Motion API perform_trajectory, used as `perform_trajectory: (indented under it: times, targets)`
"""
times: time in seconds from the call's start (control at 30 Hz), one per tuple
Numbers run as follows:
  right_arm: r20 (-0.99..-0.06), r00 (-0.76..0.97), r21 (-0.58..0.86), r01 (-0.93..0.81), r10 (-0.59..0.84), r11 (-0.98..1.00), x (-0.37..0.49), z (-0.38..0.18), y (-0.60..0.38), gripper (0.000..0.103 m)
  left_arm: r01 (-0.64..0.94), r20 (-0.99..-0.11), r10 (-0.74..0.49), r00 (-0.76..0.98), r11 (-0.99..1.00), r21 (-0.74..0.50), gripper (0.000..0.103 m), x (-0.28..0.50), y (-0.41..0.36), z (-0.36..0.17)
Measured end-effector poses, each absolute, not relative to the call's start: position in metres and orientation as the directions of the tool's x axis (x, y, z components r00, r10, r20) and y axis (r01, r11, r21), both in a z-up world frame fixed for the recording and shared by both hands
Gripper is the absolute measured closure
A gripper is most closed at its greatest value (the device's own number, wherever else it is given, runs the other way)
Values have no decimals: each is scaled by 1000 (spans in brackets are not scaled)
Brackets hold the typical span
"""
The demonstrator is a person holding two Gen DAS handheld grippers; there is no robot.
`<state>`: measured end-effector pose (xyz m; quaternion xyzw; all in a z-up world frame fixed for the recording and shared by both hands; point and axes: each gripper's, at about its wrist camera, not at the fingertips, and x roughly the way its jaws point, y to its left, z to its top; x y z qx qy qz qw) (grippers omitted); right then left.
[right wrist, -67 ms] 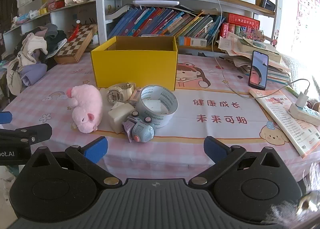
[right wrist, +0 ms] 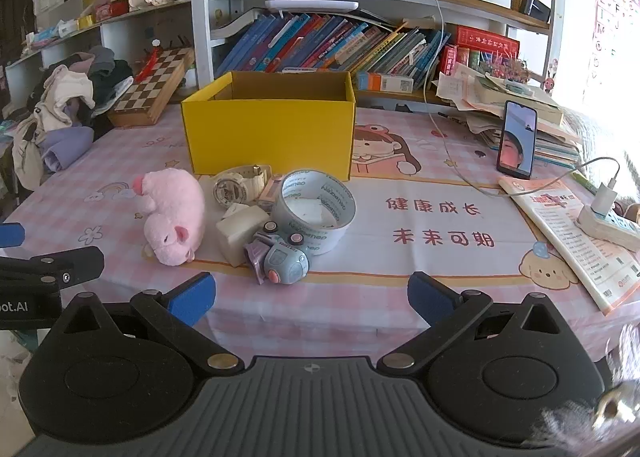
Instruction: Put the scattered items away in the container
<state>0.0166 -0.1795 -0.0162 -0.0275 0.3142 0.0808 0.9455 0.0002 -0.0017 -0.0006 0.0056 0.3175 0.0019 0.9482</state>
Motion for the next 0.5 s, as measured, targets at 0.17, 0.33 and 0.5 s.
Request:
perform_trajectory:
  times: [0.17, 0.33, 0.5]
  targets:
    - [-600, 787, 1, -176, 141, 984, 19, -16, -178, 0, -2, -614, 4, 789, 1000, 5, 0, 1, -3, -1]
    - [-601, 785, 4, -182, 147, 983, 22, -16, -177, 0, -2, -609, -2, 793, 1000, -7, 0, -1, 1, -2]
    - [-602, 784, 7, -186, 153, 982, 24, -17, -177, 0, -5, -611, 4, 792, 1000, 0, 0, -2, 1, -3]
